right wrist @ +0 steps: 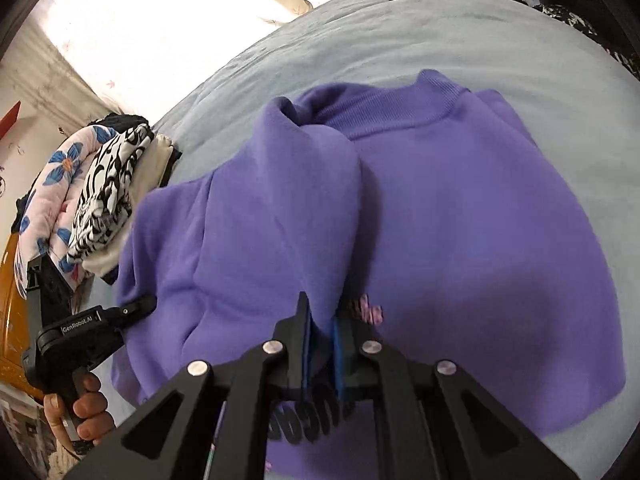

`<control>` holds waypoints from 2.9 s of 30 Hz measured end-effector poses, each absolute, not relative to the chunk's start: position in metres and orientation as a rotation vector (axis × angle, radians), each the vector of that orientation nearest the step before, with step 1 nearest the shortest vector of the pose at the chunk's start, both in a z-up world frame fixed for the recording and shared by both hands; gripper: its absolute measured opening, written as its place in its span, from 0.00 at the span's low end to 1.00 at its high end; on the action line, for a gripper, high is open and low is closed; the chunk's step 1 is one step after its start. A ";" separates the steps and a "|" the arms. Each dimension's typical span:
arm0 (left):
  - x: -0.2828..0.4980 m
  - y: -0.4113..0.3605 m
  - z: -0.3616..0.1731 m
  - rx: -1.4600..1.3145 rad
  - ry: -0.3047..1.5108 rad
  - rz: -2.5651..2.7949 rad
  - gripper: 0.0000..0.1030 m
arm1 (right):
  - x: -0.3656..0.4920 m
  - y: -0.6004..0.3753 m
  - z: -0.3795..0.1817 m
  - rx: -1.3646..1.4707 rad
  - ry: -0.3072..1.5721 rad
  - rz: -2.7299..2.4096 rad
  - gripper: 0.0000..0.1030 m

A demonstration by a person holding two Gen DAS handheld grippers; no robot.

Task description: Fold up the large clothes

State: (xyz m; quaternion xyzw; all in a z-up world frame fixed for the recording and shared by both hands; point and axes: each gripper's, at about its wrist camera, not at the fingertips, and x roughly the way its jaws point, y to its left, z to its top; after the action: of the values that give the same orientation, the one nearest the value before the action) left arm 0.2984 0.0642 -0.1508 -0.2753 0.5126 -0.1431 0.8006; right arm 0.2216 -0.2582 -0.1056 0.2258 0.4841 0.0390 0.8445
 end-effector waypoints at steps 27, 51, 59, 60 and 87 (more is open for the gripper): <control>0.270 0.035 -0.106 -0.303 1.030 -0.229 0.42 | 0.204 -0.237 -0.077 0.390 0.997 0.047 0.24; 0.123 0.065 0.021 -0.144 0.956 -0.173 0.55 | 0.058 -0.186 0.126 0.159 0.784 0.261 0.38; 0.093 0.084 0.026 -0.149 0.944 -0.150 0.66 | 0.035 -0.167 0.139 0.014 0.712 0.209 0.64; 0.093 0.085 0.020 -0.147 0.956 -0.143 0.66 | 0.036 -0.166 0.134 -0.005 0.708 0.189 0.65; 0.199 0.133 -0.158 -0.653 1.020 -0.212 0.66 | 0.130 -0.141 -0.031 0.035 0.660 0.115 0.53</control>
State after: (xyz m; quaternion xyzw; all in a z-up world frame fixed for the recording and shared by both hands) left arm 0.1987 0.1327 -0.1583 -0.3063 0.4787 -0.0996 0.8168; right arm 0.1305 -0.1410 -0.0311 0.0170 0.3240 0.0564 0.9442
